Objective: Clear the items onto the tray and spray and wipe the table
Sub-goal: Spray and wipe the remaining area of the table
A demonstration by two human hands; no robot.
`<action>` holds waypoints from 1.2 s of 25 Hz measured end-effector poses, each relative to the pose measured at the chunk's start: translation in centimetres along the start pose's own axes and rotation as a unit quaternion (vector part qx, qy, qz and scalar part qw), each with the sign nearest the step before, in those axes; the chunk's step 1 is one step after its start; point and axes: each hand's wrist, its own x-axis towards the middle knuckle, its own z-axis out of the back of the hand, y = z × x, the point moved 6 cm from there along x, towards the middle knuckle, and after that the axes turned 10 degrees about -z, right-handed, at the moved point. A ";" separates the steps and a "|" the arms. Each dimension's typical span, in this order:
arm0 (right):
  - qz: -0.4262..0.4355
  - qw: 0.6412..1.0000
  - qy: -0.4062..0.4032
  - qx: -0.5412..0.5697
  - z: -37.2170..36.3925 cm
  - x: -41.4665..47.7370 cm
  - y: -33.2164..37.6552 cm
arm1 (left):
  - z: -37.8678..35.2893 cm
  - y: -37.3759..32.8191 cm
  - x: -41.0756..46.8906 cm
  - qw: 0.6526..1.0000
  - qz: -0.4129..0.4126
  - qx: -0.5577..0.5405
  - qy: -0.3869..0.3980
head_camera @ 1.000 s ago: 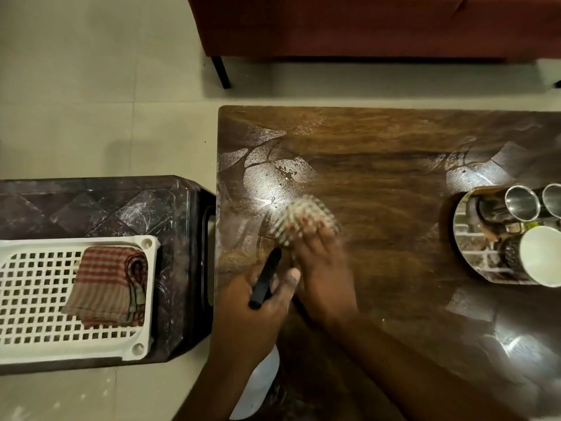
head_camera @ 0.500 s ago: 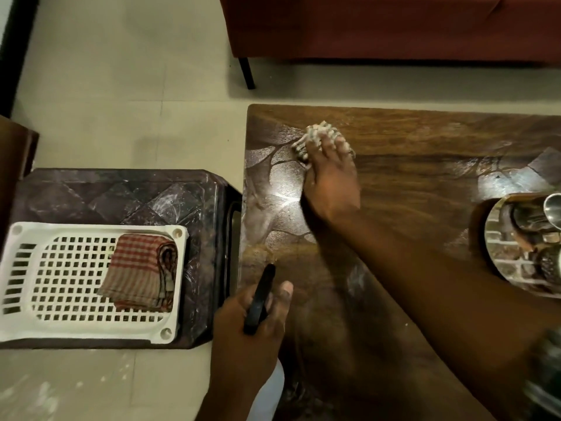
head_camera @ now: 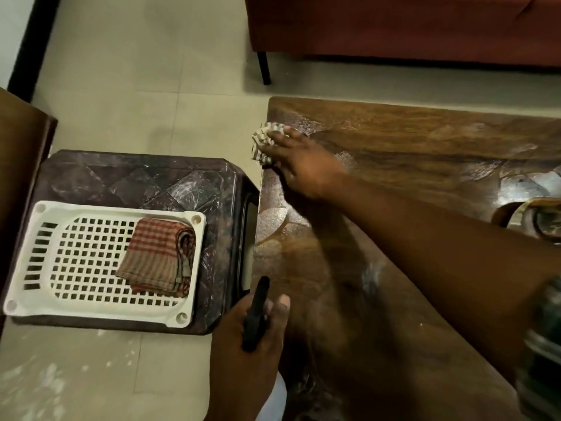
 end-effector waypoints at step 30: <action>-0.315 0.932 -0.157 0.087 -7.3 -33.2 -13.2 | -4.7 1.3 -15.3 0.988 0.102 0.023 0.110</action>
